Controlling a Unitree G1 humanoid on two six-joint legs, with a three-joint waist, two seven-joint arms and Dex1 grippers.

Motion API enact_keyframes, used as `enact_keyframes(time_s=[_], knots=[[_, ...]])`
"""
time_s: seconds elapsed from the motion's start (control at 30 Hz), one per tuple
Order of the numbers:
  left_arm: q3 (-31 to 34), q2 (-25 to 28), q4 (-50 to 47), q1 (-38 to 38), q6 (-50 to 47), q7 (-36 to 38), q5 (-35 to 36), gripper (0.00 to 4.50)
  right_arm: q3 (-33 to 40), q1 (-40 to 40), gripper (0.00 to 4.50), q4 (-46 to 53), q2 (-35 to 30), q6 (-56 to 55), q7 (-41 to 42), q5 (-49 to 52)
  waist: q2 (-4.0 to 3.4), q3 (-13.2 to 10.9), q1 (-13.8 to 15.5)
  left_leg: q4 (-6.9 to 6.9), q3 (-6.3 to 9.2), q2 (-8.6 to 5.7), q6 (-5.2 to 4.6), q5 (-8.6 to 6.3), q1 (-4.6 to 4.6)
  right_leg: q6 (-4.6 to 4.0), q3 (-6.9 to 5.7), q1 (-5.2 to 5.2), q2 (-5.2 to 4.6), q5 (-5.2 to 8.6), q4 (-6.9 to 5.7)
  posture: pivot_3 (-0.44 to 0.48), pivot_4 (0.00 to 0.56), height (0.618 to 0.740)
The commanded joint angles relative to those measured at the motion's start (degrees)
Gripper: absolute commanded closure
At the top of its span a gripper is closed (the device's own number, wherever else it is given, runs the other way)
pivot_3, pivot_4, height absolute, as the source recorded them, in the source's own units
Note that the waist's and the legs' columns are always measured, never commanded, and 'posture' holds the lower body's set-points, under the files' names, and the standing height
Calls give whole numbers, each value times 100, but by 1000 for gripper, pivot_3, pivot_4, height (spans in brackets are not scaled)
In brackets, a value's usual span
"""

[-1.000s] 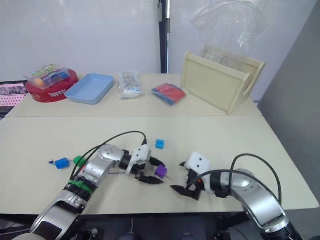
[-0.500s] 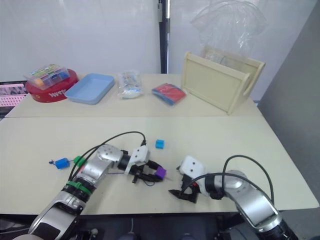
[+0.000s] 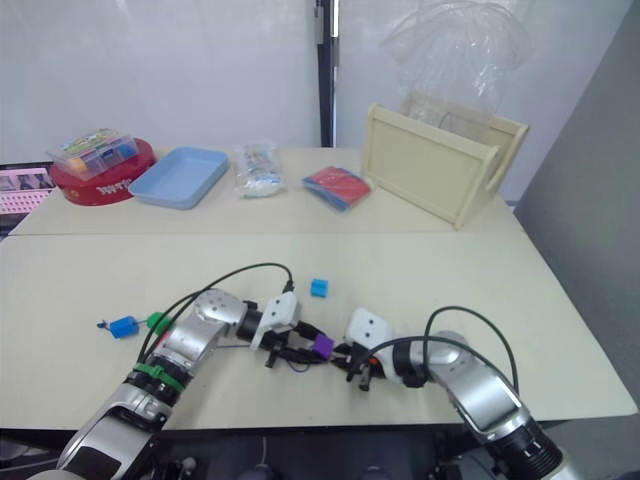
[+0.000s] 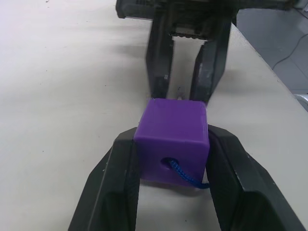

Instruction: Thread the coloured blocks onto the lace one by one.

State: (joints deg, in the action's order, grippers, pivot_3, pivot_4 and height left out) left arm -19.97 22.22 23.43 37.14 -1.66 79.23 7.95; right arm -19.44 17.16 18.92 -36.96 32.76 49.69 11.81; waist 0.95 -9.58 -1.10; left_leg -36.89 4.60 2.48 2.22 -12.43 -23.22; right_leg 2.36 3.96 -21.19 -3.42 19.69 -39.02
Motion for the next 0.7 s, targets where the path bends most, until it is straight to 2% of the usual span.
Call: enact_keyframes(time_s=[0.03, 0.23, 0.33, 0.47, 0.57, 0.7], knots=[[53, 11, -195, -42, -18, -15, 33, 3155, 169, -79, 4500, 134, -155, 1, 0, -60, 0, 0, 5, 0, 0, 0, 0, 0, 0, 0, 0, 0, 0, 0, 0, 0, 150, 740], [112, 84, -356, -116, -151, -34, 85, 3243, 237, -20, 4500, 230, -356, -43, 108, -33, 0, 0, 10, -1, 0, -1, 0, 0, -2, 0, 0, 0, -1, 0, 1, 0, 150, 740], [265, 277, -678, -282, -417, -157, 137, 3243, 329, -73, 4500, 369, -694, -131, 365, 7, 0, 0, 9, -1, 0, 0, 0, 0, -1, 0, 0, 0, -1, 0, 1, 0, 150, 740], [586, 772, -1289, -669, -866, -265, 330, 3243, 575, -244, 4500, 313, -1058, -269, 507, 26, 0, 0, -15, 0, 0, 1, -1, 0, 0, 0, 0, 0, 0, 0, 1, 0, 150, 740], [766, 1090, -1526, -873, -1086, -313, 390, 3243, 633, -269, 4500, 311, -1065, -304, 518, 30, 0, 0, -40, 1, 0, 4, -1, -1, 5, 0, 1, 0, 2, 0, -3, 0, 150, 740], [1131, 1840, -1556, -1314, -1171, -246, 389, 3243, 502, -138, 4500, 328, -912, -326, 476, -44, 0, 0, -86, 3, 0, 5, -1, -1, 5, 0, 1, 0, 2, 0, -3, 0, 150, 740]])
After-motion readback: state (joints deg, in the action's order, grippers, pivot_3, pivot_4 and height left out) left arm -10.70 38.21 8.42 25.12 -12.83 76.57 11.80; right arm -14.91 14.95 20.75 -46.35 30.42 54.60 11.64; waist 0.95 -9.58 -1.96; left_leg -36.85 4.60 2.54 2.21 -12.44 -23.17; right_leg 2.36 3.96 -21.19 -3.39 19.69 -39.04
